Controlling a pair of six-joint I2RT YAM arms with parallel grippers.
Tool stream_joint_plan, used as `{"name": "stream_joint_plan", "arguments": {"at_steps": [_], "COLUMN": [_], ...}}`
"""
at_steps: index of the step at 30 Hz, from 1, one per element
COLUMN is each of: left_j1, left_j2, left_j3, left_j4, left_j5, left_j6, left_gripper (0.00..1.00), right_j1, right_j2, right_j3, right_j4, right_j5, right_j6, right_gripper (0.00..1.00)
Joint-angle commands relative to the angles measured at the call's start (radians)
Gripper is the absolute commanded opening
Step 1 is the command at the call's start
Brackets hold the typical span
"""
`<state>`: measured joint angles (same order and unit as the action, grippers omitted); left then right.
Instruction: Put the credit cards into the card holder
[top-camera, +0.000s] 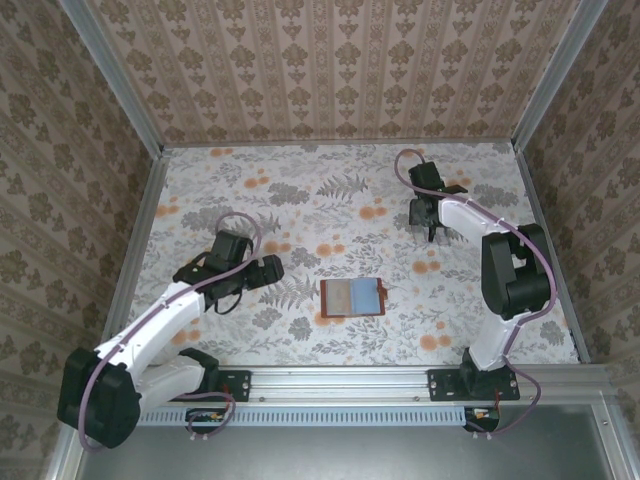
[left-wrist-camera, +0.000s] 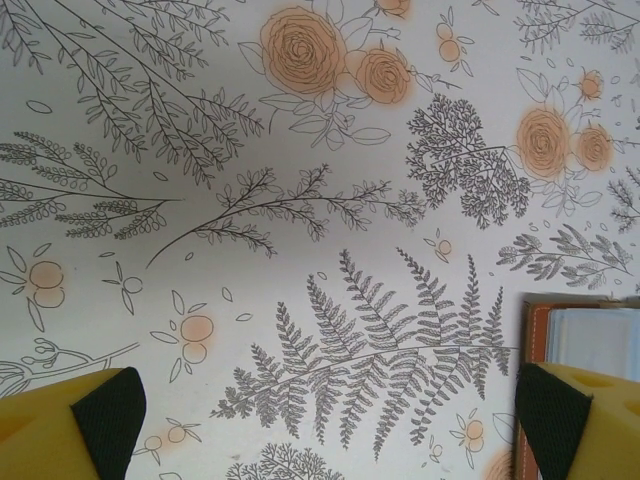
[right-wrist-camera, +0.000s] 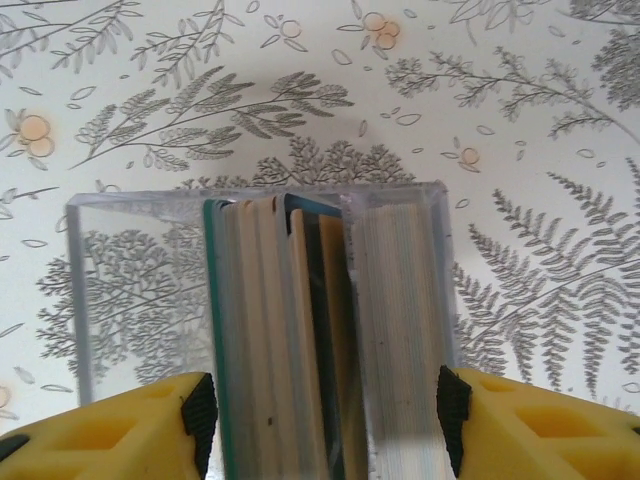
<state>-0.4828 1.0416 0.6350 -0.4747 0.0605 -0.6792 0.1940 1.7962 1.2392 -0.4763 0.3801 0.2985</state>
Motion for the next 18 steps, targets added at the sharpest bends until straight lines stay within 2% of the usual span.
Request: {"name": "stream_joint_plan", "arguments": {"at_steps": [1,7,11,18], "left_j1": [0.006,0.006,0.006,0.006], "left_j2": [-0.023,-0.018,-0.007,-0.001], "left_j3": [0.0,-0.005,-0.008,-0.022], "left_j4": [0.003,0.04,0.056,0.082], "left_j5": [0.015,0.045,0.048,0.079], "left_j6": [0.02,0.027,0.025,0.006], "left_gripper": [0.99,0.99,0.99,0.99], "right_j1": [-0.006,0.002,0.015,0.023], "right_j2": [0.015,-0.017,-0.021,-0.021], "right_j3": [0.022,0.025,0.029,0.048], "right_j4": [-0.04,-0.035,-0.041,-0.056], "right_j5": [0.112,0.151,0.227,0.257], "right_j6": [-0.02,-0.037,-0.047,-0.033], "right_gripper": [0.62,0.58,0.56,0.43]}}
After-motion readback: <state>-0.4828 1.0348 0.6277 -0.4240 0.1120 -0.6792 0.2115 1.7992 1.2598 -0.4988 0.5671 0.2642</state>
